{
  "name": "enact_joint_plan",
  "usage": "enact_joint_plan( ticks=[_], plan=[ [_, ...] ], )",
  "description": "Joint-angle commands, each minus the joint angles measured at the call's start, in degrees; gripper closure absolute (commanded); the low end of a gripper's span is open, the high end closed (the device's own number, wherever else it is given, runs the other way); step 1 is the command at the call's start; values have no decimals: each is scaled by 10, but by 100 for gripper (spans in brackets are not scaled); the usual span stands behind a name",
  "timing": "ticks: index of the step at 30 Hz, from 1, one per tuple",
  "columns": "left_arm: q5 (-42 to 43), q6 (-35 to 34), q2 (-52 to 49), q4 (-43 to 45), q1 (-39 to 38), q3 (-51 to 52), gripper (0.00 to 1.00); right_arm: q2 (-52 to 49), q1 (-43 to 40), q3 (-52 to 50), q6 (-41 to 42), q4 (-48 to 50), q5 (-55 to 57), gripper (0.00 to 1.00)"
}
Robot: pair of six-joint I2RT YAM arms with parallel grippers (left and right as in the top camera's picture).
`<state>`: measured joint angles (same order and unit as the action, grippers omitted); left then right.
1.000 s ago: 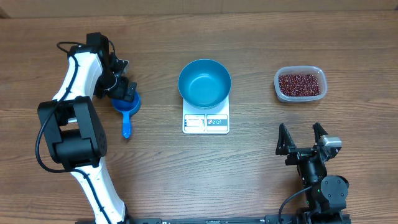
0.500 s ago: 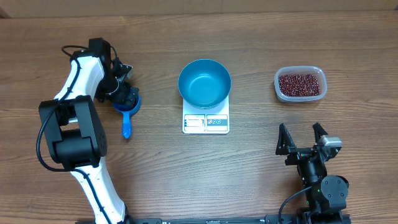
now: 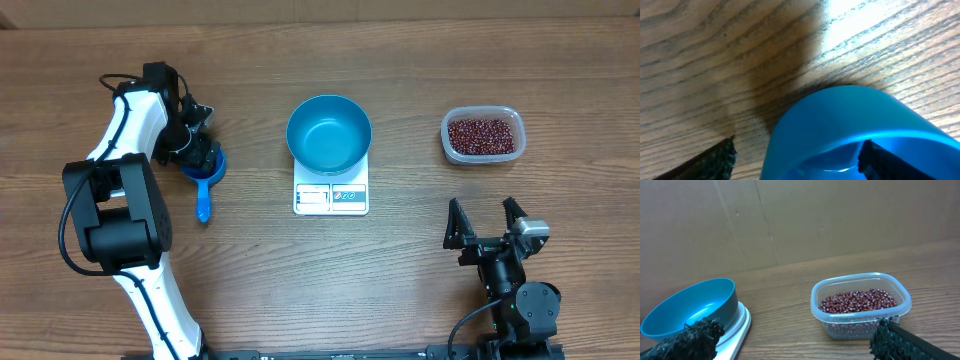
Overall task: Scoop item into bowl and weigh 150g on scale
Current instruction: 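Lower the left gripper and grasp the blue scoop's cup rim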
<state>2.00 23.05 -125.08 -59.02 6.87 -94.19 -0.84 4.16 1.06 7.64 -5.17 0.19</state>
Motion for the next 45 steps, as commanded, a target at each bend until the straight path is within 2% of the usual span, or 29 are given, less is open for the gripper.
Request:
enact_joint_plan(
  ticks=[1,8,10,11,12,21,26,33,35,40,45],
  plan=[
    [12,12,-9,-3,3,3,25,6,2,-6,-6,3,-3,0],
    [12,10,-9,-20,3,3,26,6,2,-6,-6,3,-3,0],
    [12,2,-9,-24,3,3,20,6,2,-6,-6,3,-3,0],
    [12,-5,-9,-25,3,3,3,6,2,-6,-6,3,-3,0],
    [11,-10,-9,-24,3,3,0,6,2,-6,-6,3,-3,0],
    [10,-19,-9,-24,3,3,0,6,2,-6,-6,3,-3,0],
    [10,-19,-9,-20,3,3,17,6,2,-6,-6,3,-3,0],
    [21,-3,-9,-13,3,3,20,6,2,-6,-6,3,-3,0],
    [26,-3,-9,-8,3,3,24,6,2,-6,-6,3,-3,0],
    [26,-3,-9,-7,3,3,51,6,2,-6,-6,3,-3,0],
    [26,-3,-9,-7,3,3,59,6,2,-6,-6,3,-3,0]
  ],
)
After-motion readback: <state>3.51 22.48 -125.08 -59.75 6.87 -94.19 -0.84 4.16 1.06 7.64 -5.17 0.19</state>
